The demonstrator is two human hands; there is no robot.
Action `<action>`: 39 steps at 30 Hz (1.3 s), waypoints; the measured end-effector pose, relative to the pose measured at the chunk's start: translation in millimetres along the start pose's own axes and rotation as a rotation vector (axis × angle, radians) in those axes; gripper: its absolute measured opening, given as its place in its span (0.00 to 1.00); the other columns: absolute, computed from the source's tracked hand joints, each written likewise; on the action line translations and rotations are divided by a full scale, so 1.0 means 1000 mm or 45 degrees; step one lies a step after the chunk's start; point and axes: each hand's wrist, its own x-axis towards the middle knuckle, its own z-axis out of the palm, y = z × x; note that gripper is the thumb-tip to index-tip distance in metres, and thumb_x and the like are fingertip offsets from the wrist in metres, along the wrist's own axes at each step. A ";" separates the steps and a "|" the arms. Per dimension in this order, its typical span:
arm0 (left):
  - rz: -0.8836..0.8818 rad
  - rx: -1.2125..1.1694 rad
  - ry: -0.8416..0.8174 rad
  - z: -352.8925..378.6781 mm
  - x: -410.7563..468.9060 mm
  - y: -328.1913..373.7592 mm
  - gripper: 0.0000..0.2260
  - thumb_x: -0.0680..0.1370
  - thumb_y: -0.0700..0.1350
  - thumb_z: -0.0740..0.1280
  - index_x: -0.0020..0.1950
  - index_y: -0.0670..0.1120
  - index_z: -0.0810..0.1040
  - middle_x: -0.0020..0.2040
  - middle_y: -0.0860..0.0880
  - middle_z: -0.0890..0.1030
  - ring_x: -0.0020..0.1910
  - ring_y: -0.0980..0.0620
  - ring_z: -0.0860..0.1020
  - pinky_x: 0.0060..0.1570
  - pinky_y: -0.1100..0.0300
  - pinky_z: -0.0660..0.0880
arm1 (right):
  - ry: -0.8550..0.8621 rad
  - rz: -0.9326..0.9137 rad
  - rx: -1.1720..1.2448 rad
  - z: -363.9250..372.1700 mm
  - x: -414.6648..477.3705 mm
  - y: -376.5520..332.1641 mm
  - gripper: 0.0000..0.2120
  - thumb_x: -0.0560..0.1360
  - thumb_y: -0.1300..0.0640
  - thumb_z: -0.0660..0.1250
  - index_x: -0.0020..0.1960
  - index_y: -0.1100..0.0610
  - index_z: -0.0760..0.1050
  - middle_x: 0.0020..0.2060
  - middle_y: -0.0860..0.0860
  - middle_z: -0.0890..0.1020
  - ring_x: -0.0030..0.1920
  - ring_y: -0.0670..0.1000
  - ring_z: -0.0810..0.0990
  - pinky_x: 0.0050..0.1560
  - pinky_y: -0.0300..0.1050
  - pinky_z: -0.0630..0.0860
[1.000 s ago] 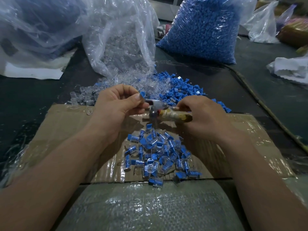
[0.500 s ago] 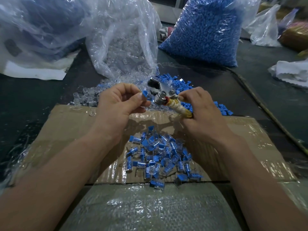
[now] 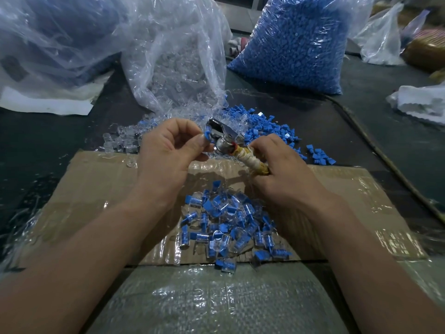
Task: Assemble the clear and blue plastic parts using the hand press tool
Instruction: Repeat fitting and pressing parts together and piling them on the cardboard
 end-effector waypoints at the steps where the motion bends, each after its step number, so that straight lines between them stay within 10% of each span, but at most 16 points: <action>1: -0.001 0.004 0.003 0.000 -0.001 0.000 0.07 0.74 0.32 0.65 0.41 0.43 0.75 0.37 0.48 0.80 0.35 0.58 0.79 0.37 0.68 0.75 | 0.001 -0.003 0.001 0.000 0.000 0.000 0.14 0.68 0.58 0.65 0.49 0.48 0.63 0.40 0.41 0.64 0.40 0.44 0.64 0.39 0.41 0.61; 13: 0.082 0.110 0.061 0.002 -0.005 0.004 0.07 0.75 0.32 0.65 0.41 0.44 0.75 0.35 0.49 0.78 0.33 0.60 0.78 0.36 0.69 0.75 | 0.102 -0.005 -0.015 0.002 -0.001 -0.009 0.12 0.67 0.61 0.67 0.39 0.49 0.64 0.34 0.42 0.67 0.35 0.41 0.65 0.33 0.37 0.59; 27: -0.033 0.017 0.147 -0.006 0.000 0.009 0.08 0.74 0.34 0.66 0.40 0.46 0.77 0.34 0.51 0.82 0.35 0.54 0.81 0.33 0.67 0.75 | 0.047 0.016 -0.085 -0.010 0.000 0.010 0.14 0.69 0.58 0.68 0.55 0.54 0.76 0.44 0.48 0.74 0.45 0.48 0.72 0.46 0.43 0.69; 39: -0.233 0.105 -0.596 0.003 -0.013 0.019 0.04 0.64 0.40 0.71 0.38 0.45 0.82 0.31 0.49 0.81 0.27 0.57 0.75 0.26 0.69 0.72 | -0.260 0.038 -0.094 -0.017 -0.001 0.018 0.28 0.62 0.46 0.75 0.60 0.47 0.73 0.42 0.36 0.68 0.47 0.42 0.69 0.47 0.41 0.64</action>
